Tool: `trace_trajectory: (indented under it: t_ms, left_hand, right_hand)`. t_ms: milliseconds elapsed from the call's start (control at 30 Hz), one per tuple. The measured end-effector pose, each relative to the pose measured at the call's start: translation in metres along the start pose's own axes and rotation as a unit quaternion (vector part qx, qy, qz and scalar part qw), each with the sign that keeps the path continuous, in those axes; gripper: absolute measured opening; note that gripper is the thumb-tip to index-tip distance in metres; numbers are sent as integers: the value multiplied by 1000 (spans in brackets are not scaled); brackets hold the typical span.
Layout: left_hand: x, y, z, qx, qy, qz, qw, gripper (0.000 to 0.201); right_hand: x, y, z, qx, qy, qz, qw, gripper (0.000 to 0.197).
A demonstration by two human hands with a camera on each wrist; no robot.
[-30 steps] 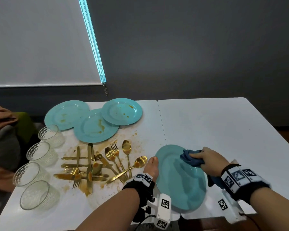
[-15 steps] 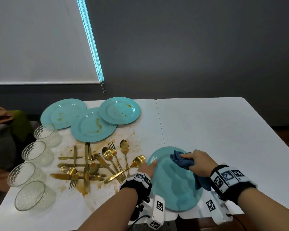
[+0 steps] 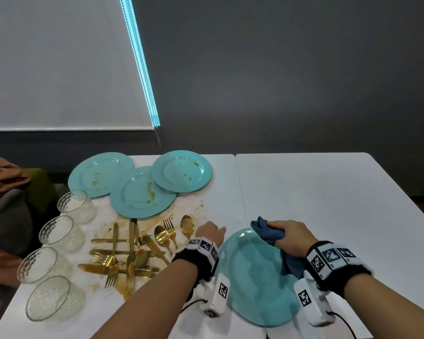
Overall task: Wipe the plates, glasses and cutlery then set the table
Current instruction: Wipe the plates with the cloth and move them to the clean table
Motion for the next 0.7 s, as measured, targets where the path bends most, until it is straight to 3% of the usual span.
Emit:
trace_trajectory:
  t_ms: [233, 333, 500, 600, 700]
  left_hand:
    - [-17, 106, -48, 57, -31, -68, 996, 32]
    - [-31, 126, -68, 61, -56, -144, 986, 32]
    - [-60, 133, -94, 23, -86, -333, 939, 39]
    - [-76, 138, -105, 14, -84, -340, 937, 39]
    - [-91, 141, -114, 9, -62, -265, 962, 44]
  right_hand:
    - [-22, 18, -19, 25, -63, -36, 997, 54]
    - [-28, 24, -27, 41, -90, -57, 993, 45]
    - [-33, 24, -37, 43, -114, -99, 988, 52]
    - [-32, 18, -38, 36, -133, -108, 985, 55]
    - [-32, 12, -37, 29, -148, -89, 985, 54]
Point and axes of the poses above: each hand's wrist, its own z-axis away from the middle knuckle, its own y-axis out of the back of the hand, x = y × z, the point moved 8 cm from there along -z, towards the middle knuckle, and after that the axes turned 12 degrees about -y, right-handed, at the moved point
